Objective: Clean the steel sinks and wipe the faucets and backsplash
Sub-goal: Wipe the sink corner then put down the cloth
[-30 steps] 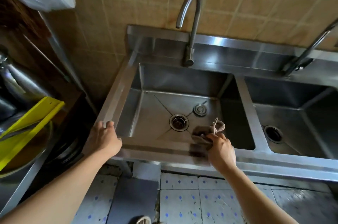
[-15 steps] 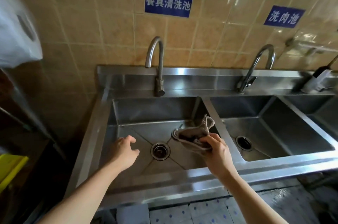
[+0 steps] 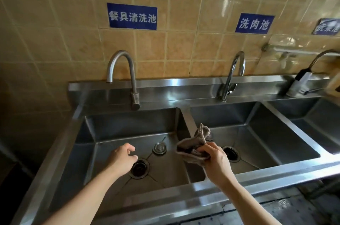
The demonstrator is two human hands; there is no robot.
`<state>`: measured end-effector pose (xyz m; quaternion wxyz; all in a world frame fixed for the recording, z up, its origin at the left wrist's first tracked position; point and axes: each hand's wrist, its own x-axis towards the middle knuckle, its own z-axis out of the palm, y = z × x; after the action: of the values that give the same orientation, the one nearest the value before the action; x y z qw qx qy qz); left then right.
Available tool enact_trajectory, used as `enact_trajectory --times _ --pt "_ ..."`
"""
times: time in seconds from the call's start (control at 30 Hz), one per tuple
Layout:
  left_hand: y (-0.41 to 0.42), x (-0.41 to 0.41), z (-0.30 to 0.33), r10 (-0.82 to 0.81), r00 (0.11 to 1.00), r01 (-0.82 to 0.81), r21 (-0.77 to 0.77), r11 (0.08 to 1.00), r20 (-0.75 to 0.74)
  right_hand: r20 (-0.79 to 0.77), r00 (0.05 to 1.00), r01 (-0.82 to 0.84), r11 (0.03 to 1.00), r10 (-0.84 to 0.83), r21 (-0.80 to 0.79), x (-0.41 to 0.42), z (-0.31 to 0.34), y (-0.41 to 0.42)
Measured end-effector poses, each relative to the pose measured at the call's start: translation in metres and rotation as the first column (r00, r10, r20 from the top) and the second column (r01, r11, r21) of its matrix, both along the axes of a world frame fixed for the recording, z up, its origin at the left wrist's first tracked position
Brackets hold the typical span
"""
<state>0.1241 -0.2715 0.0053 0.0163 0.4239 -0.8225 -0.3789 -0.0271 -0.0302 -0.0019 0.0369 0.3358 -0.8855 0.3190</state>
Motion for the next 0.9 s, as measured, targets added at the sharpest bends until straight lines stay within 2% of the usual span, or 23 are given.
enact_trajectory --times 0.2,0.4,0.53,0.9 --pt "0.063 -0.074 0.001 0.064 0.995 -0.057 0.082 0.995 -0.082 -0.005 0.995 -0.104 0.995 0.104 -0.004 -0.060 0.008 0.031" --pt "0.115 -0.139 0.020 0.116 0.956 -0.068 0.184 0.981 -0.268 -0.016 0.971 -0.238 0.970 0.237 -0.049 -0.109 -0.001 0.049" --pt "0.132 -0.170 0.038 0.112 0.929 -0.057 0.164 0.985 -0.352 -0.077 0.946 -0.320 0.943 0.314 -0.086 -0.125 0.002 0.047" --pt "0.130 -0.179 0.063 0.047 0.972 -0.028 0.086 0.996 -0.230 -0.066 0.919 -0.393 0.914 0.388 -0.101 -0.120 0.016 0.018"
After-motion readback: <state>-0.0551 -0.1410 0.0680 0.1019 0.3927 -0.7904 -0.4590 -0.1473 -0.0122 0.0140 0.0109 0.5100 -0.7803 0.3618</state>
